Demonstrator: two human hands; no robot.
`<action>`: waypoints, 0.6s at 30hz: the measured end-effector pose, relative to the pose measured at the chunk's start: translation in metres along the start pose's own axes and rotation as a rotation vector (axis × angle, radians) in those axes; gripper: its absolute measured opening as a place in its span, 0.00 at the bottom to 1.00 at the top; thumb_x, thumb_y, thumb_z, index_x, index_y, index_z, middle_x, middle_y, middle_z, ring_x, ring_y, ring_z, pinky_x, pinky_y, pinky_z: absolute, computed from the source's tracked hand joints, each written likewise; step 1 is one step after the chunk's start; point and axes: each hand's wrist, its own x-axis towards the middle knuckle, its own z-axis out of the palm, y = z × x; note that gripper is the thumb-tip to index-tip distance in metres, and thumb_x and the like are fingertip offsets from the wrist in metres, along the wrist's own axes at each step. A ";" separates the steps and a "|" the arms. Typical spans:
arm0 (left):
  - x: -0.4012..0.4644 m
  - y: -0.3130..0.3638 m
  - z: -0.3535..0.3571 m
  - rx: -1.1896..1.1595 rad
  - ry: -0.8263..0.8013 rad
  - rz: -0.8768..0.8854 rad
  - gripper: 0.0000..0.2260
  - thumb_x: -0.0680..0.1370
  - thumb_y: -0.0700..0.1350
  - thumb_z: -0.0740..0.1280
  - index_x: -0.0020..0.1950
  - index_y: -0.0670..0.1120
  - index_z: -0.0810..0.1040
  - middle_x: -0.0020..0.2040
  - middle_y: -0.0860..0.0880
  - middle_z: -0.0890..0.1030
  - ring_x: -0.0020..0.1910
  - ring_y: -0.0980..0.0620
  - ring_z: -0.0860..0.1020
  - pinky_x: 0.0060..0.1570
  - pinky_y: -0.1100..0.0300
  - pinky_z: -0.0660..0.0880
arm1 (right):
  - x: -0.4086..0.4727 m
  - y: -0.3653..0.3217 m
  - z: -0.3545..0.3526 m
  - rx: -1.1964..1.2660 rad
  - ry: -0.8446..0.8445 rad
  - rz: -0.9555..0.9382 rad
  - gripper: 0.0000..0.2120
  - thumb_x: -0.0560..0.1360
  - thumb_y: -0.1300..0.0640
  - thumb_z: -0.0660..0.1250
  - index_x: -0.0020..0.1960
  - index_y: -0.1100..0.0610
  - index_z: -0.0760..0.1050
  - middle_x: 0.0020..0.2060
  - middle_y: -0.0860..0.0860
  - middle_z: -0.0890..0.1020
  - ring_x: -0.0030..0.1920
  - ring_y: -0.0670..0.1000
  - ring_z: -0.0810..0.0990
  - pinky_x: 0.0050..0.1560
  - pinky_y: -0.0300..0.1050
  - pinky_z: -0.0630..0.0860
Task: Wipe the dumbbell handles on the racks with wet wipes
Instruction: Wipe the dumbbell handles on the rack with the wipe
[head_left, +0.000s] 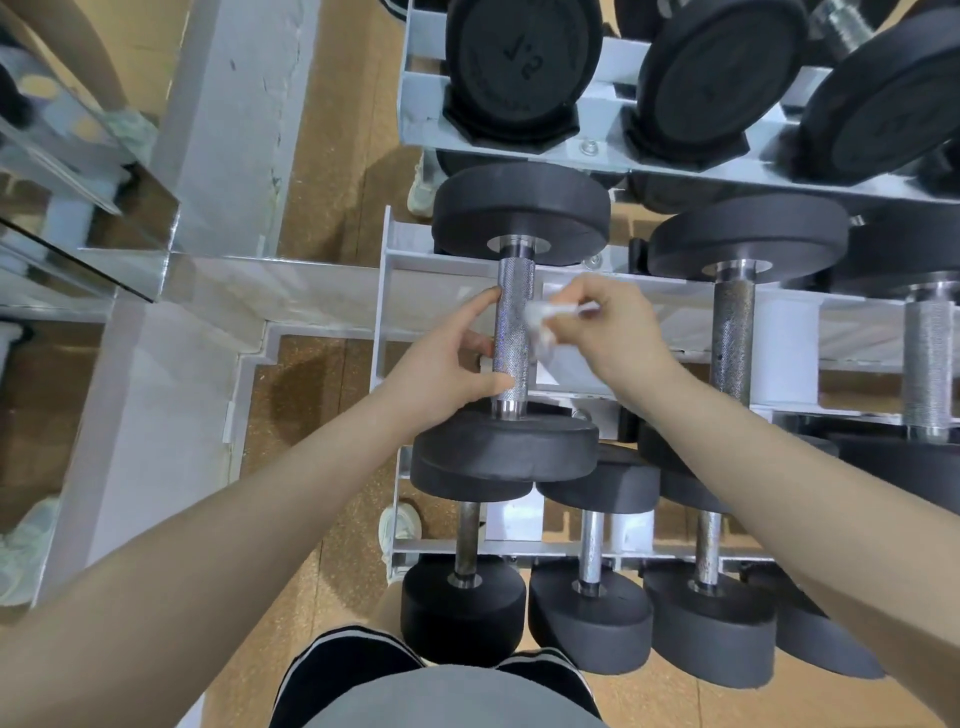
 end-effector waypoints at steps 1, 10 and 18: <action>-0.001 0.000 0.001 -0.003 0.001 0.000 0.36 0.71 0.39 0.72 0.72 0.61 0.58 0.45 0.56 0.77 0.43 0.57 0.78 0.54 0.58 0.75 | 0.009 -0.005 0.003 0.082 0.126 0.024 0.11 0.70 0.65 0.69 0.33 0.53 0.72 0.26 0.45 0.76 0.33 0.46 0.75 0.43 0.46 0.75; -0.002 -0.001 0.001 -0.011 0.002 -0.035 0.37 0.72 0.40 0.71 0.73 0.61 0.57 0.45 0.57 0.76 0.50 0.56 0.76 0.59 0.53 0.73 | 0.003 -0.006 0.005 0.196 -0.014 0.155 0.14 0.70 0.72 0.68 0.33 0.54 0.74 0.29 0.50 0.74 0.25 0.38 0.73 0.36 0.33 0.73; 0.000 -0.004 0.003 -0.018 0.019 -0.043 0.37 0.71 0.39 0.72 0.73 0.61 0.59 0.44 0.55 0.77 0.49 0.53 0.76 0.61 0.47 0.72 | -0.011 -0.010 -0.001 0.106 -0.108 0.305 0.14 0.70 0.70 0.69 0.31 0.56 0.73 0.26 0.51 0.74 0.26 0.45 0.72 0.33 0.37 0.73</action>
